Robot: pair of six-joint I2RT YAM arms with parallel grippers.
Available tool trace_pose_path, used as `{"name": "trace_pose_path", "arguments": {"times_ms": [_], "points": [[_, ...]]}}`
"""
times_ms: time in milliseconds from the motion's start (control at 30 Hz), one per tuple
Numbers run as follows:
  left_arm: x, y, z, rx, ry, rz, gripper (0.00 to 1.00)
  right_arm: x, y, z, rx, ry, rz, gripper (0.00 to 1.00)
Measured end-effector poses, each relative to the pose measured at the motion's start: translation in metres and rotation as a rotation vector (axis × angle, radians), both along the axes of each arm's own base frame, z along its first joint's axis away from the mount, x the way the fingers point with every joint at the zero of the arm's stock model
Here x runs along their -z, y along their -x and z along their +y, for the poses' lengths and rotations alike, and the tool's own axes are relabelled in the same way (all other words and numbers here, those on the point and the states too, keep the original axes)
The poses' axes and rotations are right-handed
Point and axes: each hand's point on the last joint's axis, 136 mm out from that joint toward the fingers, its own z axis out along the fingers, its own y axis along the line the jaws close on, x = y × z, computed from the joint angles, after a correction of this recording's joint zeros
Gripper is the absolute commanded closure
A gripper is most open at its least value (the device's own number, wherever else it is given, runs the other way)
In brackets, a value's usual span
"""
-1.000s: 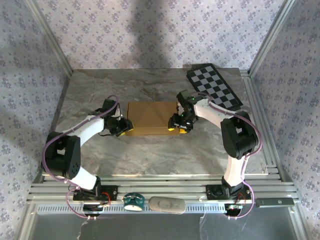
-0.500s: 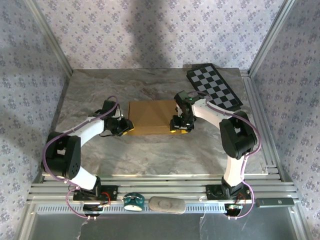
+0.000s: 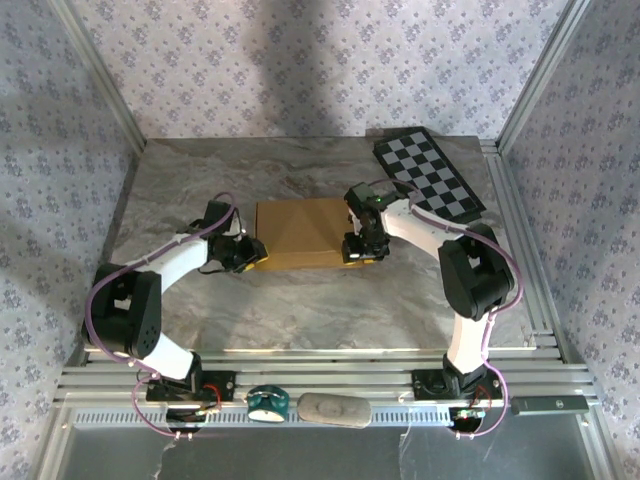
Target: Fold the paper box
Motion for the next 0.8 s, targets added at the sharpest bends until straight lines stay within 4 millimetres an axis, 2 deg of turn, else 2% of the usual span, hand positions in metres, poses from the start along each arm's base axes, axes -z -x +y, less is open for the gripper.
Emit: {"name": "trace_pose_path", "arguments": {"times_ms": [233,400,667,800], "points": [[0.001,0.001,0.009,-0.025,-0.025,0.024,0.53,0.001,-0.004,-0.002,-0.015,-0.008,-0.033,0.61],[-0.014,-0.009,0.015,-0.053,-0.049,0.016,0.46,-0.002,-0.009,-0.004,0.0,-0.025,-0.034,0.61],[-0.045,-0.034,0.024,-0.086,-0.045,-0.032,0.44,-0.015,-0.02,0.003,0.01,-0.083,-0.038,0.61],[-0.038,-0.039,0.021,-0.07,-0.042,-0.007,0.44,-0.014,-0.021,0.006,0.012,-0.102,-0.02,0.61]]}}
